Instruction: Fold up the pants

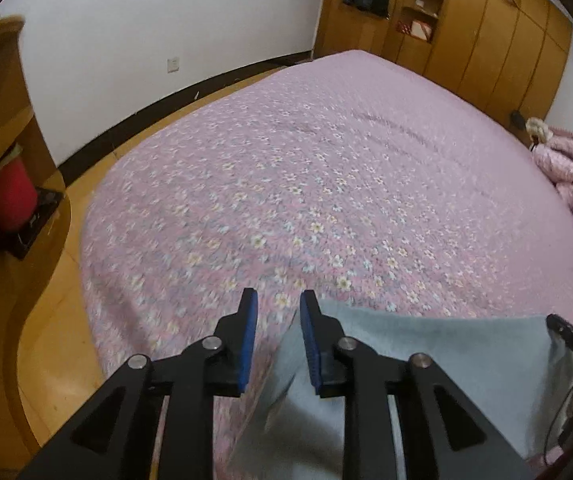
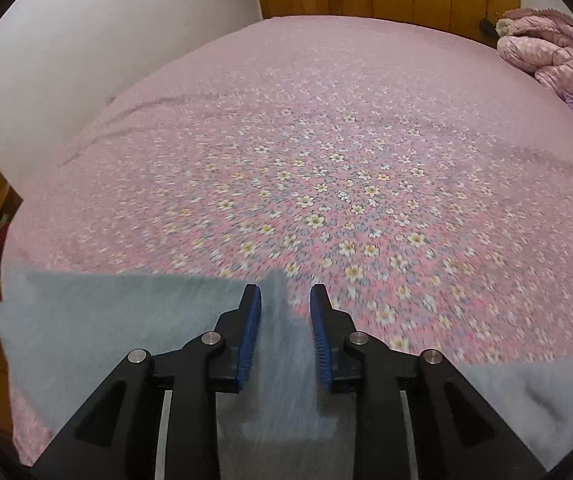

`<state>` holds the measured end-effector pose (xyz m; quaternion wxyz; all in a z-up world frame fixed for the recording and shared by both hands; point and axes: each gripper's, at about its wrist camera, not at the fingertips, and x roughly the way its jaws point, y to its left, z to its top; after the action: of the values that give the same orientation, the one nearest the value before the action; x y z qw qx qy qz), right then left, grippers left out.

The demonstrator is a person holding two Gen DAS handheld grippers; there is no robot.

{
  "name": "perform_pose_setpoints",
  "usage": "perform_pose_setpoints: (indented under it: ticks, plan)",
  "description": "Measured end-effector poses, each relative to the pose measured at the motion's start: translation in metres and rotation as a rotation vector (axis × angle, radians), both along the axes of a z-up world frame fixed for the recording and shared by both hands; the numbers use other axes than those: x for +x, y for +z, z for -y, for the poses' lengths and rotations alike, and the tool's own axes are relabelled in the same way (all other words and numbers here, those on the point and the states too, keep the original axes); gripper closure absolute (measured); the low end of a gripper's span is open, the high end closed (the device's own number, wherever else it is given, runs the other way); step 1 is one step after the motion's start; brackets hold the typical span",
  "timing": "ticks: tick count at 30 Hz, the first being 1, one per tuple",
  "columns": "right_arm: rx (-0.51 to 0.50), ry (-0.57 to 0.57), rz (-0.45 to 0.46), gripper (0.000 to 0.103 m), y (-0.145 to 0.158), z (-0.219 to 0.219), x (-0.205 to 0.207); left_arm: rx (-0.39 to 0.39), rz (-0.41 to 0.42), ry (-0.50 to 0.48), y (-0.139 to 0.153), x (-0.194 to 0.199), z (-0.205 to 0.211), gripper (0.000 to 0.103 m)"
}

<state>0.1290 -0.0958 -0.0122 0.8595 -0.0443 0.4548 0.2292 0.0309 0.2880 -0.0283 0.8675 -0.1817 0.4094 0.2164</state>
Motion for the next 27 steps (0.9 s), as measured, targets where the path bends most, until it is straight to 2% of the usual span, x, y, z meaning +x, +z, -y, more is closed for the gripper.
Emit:
perform_pose_setpoints:
  ticks: [4,9,13,16,21,27]
  plan:
    - [-0.02,0.113,-0.001,0.072,0.011,0.001,-0.034,-0.076,0.024,0.023,0.002,-0.032,0.006,0.078]
    - [0.004,0.261,-0.055,0.071,0.007,-0.011,-0.076,-0.166,0.061,0.053,0.001,-0.068,0.02,0.078]
    - [0.007,0.289,-0.075,0.071,-0.002,-0.018,-0.094,-0.24,0.047,0.026,-0.01,-0.079,0.031,0.077]
    - [0.003,0.299,-0.087,0.071,-0.007,-0.02,-0.1,-0.285,0.039,0.022,-0.022,-0.08,0.039,0.072]
    - [0.016,0.289,-0.088,0.071,-0.01,-0.023,-0.101,-0.299,0.044,0.003,-0.034,-0.069,0.048,0.06]
    - [0.048,0.26,-0.11,0.071,-0.01,-0.014,-0.098,-0.265,0.026,0.056,-0.042,-0.053,0.056,0.051]
